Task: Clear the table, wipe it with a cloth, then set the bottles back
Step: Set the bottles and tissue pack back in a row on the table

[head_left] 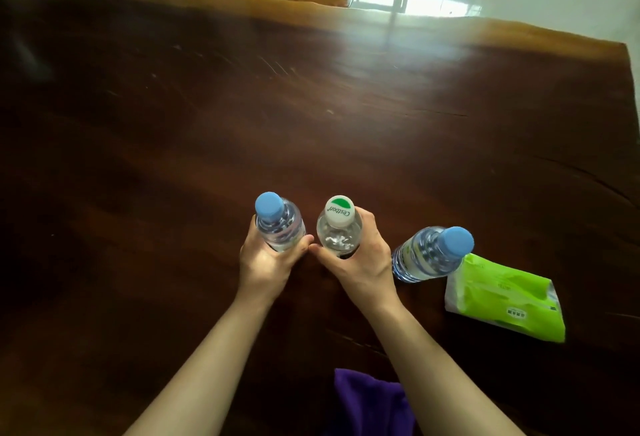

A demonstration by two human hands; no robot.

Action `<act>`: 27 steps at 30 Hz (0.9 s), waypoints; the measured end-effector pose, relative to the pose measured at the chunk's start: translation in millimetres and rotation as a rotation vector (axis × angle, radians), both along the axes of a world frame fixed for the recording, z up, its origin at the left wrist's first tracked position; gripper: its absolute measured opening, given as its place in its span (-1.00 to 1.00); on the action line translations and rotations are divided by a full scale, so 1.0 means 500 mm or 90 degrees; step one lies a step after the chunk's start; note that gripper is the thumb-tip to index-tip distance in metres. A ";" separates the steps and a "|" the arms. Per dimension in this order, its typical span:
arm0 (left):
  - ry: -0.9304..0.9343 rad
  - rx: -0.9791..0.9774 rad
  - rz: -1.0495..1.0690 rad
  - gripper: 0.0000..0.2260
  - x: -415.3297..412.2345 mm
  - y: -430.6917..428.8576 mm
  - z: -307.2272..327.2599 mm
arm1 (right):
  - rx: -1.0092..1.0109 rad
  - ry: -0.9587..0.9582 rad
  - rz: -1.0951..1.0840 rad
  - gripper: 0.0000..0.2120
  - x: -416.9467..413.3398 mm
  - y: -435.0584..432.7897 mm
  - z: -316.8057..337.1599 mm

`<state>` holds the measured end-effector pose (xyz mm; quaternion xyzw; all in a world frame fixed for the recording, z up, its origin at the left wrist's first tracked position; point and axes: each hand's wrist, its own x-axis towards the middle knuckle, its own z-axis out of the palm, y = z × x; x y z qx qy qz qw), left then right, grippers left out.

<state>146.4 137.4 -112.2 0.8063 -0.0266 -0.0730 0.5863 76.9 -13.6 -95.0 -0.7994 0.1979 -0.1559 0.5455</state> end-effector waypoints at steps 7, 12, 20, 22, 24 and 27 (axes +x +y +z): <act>0.025 0.155 -0.028 -0.32 -0.034 0.075 0.016 | -0.019 0.074 0.020 -0.16 -0.033 -0.005 0.003; 0.063 0.204 -0.058 -0.40 -0.146 0.157 0.005 | -0.077 0.117 0.001 -0.28 -0.120 0.019 0.010; 0.129 0.215 -0.120 -0.75 -0.343 0.264 -0.033 | -0.165 0.110 -0.094 -0.80 -0.336 0.051 0.005; 0.133 0.223 -0.140 -0.76 -0.372 0.278 -0.031 | -0.162 0.123 -0.134 -0.82 -0.393 0.059 0.003; 0.137 0.228 -0.161 -0.78 -0.393 0.287 -0.030 | -0.155 0.144 -0.176 -0.85 -0.444 0.068 0.001; 0.141 0.233 -0.192 -0.80 -0.415 0.290 -0.026 | -0.119 0.180 -0.230 -0.85 -0.511 0.087 -0.002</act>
